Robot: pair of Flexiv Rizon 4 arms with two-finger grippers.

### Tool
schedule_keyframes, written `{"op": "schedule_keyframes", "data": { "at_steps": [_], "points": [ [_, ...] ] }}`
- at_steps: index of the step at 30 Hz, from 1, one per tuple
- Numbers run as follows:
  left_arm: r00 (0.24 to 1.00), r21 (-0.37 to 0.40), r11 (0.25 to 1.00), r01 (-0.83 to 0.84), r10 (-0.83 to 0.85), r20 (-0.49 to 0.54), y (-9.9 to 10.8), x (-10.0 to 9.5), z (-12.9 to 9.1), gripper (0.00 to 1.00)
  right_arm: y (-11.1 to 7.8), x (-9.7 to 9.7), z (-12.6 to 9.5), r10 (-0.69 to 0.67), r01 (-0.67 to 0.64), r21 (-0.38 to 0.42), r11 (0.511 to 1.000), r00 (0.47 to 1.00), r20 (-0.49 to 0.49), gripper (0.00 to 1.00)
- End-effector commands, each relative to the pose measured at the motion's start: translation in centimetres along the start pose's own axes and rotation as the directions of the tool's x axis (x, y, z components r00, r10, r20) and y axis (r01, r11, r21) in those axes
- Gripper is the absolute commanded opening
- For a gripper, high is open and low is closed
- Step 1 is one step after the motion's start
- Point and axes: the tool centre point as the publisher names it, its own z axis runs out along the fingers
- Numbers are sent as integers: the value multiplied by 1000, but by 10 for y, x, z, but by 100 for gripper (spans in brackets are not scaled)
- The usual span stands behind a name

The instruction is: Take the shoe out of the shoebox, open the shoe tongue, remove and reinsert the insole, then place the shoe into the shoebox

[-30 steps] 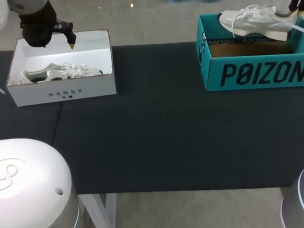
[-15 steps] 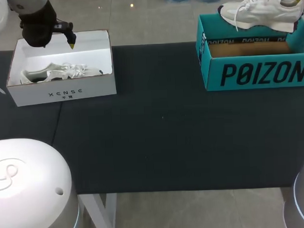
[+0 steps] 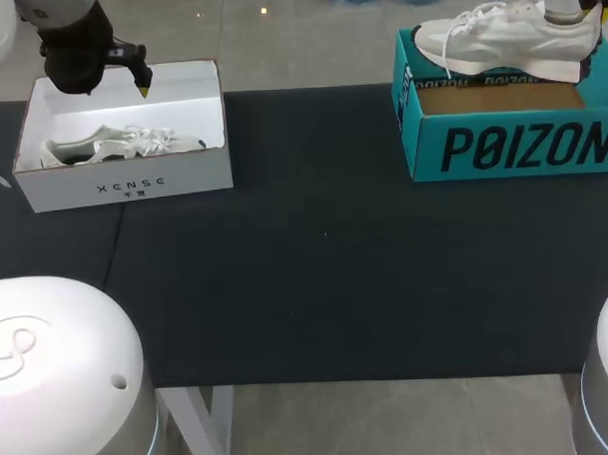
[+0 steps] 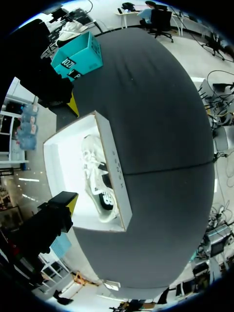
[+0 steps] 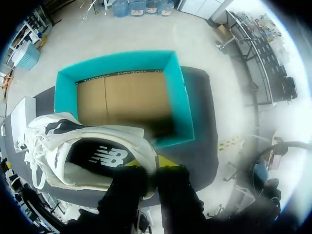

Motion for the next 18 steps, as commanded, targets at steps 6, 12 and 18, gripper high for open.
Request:
{"op": "schedule_keyframes", "data": {
  "at_steps": [6, 12, 18],
  "points": [
    [1000, -1, 1000, -1, 1, -1, -1, 0, -1, 100, -126, 27, 18, -2, -3, -442, 897, 1000, -12, 0],
    [1000, -1, 1000, -1, 1, -1, -1, 0, -1, 100, -164, 54, 24, -22, 21, -476, 879, 1000, 4, 0],
    [1000, -1, 1000, -1, 1, -1, -1, 0, -1, 100, -196, 79, 31, -24, 23, -501, 865, 1000, 3, 0]
  ]
}}
